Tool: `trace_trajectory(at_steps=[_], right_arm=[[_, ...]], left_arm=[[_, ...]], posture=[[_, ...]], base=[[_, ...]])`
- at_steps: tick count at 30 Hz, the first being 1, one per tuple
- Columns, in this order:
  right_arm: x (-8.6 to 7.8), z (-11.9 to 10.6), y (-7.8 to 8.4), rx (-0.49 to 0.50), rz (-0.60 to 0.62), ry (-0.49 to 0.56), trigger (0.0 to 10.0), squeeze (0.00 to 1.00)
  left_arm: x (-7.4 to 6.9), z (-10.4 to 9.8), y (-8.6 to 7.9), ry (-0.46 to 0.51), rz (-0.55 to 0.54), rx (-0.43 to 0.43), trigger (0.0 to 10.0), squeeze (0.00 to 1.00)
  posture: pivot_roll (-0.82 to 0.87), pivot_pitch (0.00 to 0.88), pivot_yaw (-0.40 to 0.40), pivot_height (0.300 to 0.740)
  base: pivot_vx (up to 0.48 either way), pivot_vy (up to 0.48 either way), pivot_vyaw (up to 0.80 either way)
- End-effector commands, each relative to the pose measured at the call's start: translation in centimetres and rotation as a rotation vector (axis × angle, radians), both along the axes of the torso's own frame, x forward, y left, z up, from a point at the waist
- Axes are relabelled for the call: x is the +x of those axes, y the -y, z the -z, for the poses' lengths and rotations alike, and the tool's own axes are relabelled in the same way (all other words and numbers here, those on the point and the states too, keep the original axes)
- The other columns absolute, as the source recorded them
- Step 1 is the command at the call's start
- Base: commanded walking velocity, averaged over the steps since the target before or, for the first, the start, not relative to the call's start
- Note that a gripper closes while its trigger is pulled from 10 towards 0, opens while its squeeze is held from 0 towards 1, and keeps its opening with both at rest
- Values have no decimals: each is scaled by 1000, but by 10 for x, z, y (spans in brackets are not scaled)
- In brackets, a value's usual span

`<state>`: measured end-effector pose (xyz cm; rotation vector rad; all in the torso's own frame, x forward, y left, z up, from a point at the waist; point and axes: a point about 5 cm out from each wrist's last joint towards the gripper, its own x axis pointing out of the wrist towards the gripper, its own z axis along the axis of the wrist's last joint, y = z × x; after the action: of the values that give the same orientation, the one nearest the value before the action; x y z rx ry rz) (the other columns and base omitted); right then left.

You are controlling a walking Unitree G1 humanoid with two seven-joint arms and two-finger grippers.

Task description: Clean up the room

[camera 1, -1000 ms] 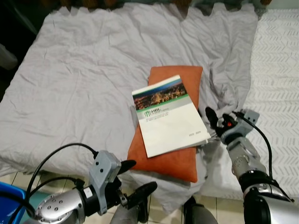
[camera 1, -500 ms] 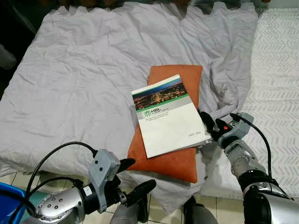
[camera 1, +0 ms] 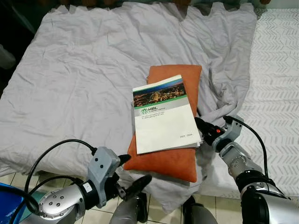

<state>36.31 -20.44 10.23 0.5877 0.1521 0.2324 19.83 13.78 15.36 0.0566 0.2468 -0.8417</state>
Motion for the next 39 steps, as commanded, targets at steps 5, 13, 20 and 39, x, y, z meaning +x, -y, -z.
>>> trace_trajectory(at_steps=[5,13,20,39], right_arm=[[-4,9,-2,7,-18,-41,0,0],[-1,1,2,-8,-13,-5,0,0],[0,-11,23,-204,137,72,0,0],[3,-41,25,-46,25,234,10000,1000]], left_arm=[[-1,6,-4,-18,-26,20,10000,0],[-1,12,-5,-17,-40,34,10000,0],[1,16,-5,-14,-53,39,10000,0],[11,21,-19,55,-147,97,10000,0]], posture=[[171,418,99,740],[161,405,89,740],[152,390,85,740],[141,358,76,740]], base=[[0,0,0],[0,0,0],[0,0,0],[0,0,0]])
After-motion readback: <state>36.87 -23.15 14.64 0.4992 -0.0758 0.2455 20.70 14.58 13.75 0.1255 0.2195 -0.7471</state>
